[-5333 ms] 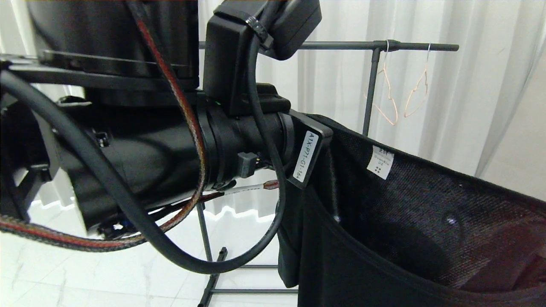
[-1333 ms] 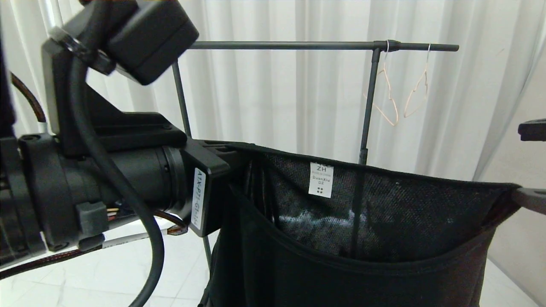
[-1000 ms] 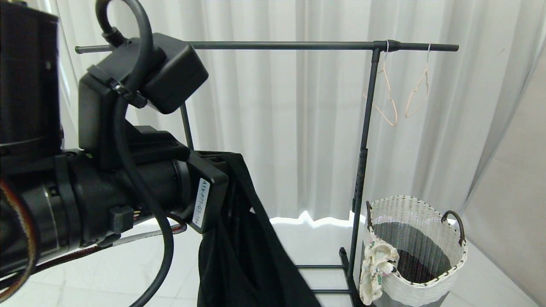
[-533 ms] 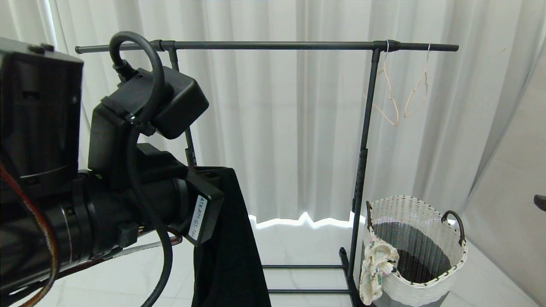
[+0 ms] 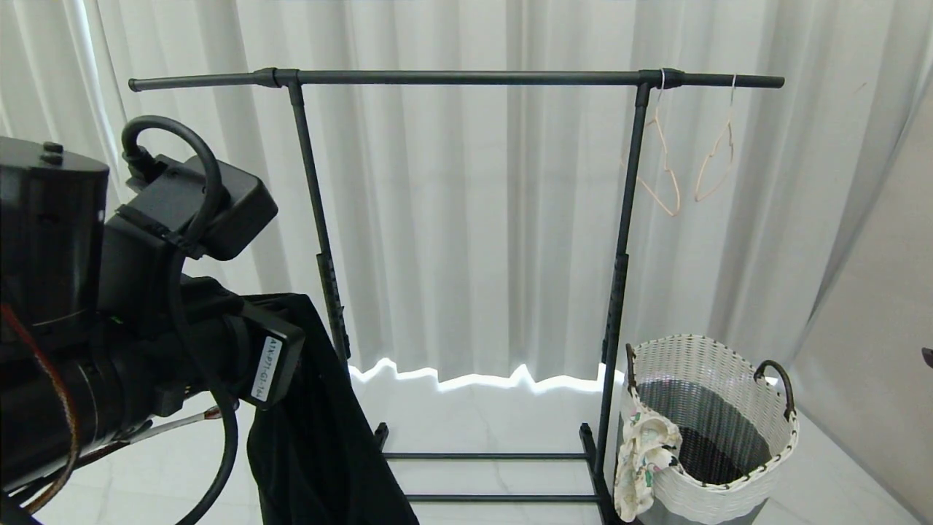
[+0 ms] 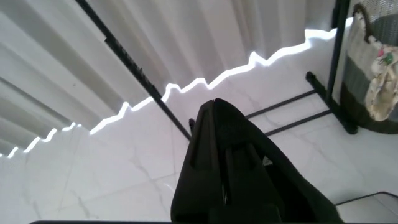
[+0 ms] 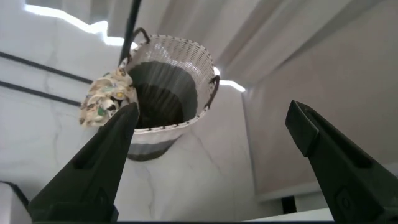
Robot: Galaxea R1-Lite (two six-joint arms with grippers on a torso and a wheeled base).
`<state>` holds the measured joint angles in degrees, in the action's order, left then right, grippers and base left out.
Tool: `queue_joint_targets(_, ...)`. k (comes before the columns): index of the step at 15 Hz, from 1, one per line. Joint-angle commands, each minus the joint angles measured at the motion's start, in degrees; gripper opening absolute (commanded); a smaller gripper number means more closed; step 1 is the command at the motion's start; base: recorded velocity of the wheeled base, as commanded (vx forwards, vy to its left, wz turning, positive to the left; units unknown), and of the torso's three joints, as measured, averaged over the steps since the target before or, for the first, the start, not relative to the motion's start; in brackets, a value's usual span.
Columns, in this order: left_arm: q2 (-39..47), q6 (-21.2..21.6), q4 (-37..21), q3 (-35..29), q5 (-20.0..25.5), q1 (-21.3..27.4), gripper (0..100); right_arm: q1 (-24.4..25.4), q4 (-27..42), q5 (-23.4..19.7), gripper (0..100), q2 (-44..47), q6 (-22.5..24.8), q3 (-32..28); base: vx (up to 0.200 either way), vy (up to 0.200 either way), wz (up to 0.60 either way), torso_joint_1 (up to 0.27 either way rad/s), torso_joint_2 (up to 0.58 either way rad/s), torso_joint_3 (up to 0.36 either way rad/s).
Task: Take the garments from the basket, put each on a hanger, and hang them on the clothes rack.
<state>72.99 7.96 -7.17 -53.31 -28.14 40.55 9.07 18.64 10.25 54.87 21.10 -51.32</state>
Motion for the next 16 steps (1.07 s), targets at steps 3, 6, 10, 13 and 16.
queue_joint_targets(3,-0.7,-0.2,0.2,0.8,-1.0,-0.5,0,-4.9,-2.5,-0.3,100,4.7,-0.2,0.2,0.0,0.0,0.0,0.0,0.0,0.0)
queue_joint_targets(6,-0.8,-0.2,0.3,0.6,-1.0,-0.5,0,-6.6,-3.5,-0.4,100,6.6,-1.0,-0.6,0.0,0.0,0.0,0.017,-0.05,-0.038)
queue_joint_targets(10,-1.7,-0.1,0.3,1.3,-1.1,-0.3,0,-6.6,-4.0,-0.8,100,7.9,-2.8,-1.6,0.0,0.0,0.0,0.116,-0.37,-0.244)
queue_joint_targets(13,-1.7,-0.1,0.3,1.0,-1.2,-0.4,0,-6.6,-11.2,-1.8,100,11.2,-5.5,-2.2,0.0,0.0,0.0,0.172,-0.45,-0.277)
queue_joint_targets(16,-1.8,-0.1,0.3,0.9,-1.8,-0.4,0,-6.6,-12.8,-1.8,100,13.3,-5.5,-4.0,0.0,0.0,0.0,0.188,-0.47,-0.284)
